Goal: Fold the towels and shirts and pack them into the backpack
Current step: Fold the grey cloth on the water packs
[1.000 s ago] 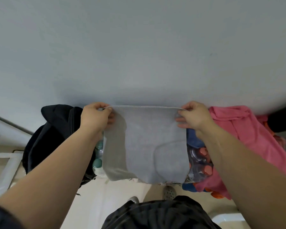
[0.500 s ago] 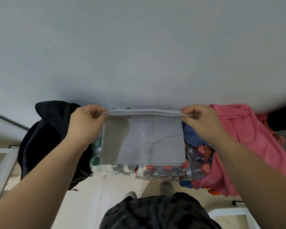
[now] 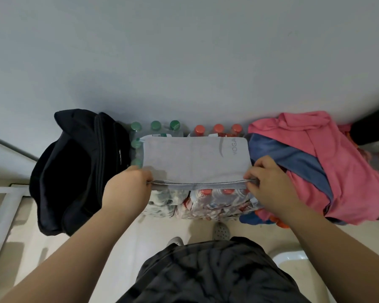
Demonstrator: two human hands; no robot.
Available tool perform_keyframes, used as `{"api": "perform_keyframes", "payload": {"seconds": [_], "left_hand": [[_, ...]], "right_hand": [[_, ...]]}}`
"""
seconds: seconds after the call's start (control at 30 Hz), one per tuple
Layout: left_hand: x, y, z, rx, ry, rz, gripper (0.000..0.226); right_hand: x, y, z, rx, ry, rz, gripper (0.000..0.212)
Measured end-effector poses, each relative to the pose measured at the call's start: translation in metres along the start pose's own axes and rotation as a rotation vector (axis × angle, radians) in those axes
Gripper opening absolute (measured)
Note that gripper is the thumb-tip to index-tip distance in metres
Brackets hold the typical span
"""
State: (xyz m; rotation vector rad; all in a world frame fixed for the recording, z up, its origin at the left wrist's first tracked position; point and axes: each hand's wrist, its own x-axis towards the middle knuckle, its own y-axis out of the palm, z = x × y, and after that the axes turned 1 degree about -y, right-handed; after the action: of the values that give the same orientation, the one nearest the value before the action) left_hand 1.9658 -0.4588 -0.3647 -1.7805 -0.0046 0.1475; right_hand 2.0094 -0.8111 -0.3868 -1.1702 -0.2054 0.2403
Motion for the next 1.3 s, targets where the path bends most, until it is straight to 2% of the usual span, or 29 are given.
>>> {"api": "perform_keyframes", "payload": {"seconds": [0.1, 0.3, 0.37, 0.47, 0.53, 0.63, 0.73, 0.9, 1.2, 1.3], "left_hand": [[0.006, 0.008, -0.003, 0.133, 0.029, 0.101, 0.015], [0.011, 0.001, -0.004, 0.207, 0.019, 0.191, 0.011], [0.011, -0.001, -0.006, 0.163, 0.036, 0.130, 0.018], [0.015, 0.003, -0.014, 0.057, 0.140, -0.075, 0.024], [0.025, 0.008, -0.023, 0.019, 0.154, -0.055, 0.036], [0.041, 0.021, -0.036, 0.016, 0.138, 0.101, 0.064], [0.050, 0.040, -0.035, 0.053, 0.104, 0.164, 0.081], [0.048, 0.058, -0.021, 0.086, 0.084, 0.154, 0.091], [0.048, 0.058, -0.021, 0.075, 0.082, 0.115, 0.093], [0.042, 0.053, -0.022, 0.014, 0.046, 0.092, 0.086]], "right_hand": [[-0.002, 0.009, 0.002, -0.048, 0.013, 0.016, 0.016], [0.000, 0.005, 0.004, -0.141, -0.029, 0.083, 0.020], [0.004, -0.003, 0.011, -0.157, -0.072, 0.053, 0.034], [0.024, -0.014, 0.042, -0.065, -0.126, -0.104, 0.033], [0.046, -0.008, 0.063, 0.001, -0.121, -0.123, 0.037], [0.074, 0.015, 0.078, -0.090, 0.002, 0.137, 0.066], [0.076, 0.045, 0.068, -0.242, 0.032, 0.334, 0.078], [0.064, 0.059, 0.060, -0.268, 0.039, 0.283, 0.082], [0.064, 0.058, 0.059, -0.260, 0.031, 0.279, 0.084], [0.066, 0.056, 0.061, -0.248, 0.050, 0.292, 0.082]]}}
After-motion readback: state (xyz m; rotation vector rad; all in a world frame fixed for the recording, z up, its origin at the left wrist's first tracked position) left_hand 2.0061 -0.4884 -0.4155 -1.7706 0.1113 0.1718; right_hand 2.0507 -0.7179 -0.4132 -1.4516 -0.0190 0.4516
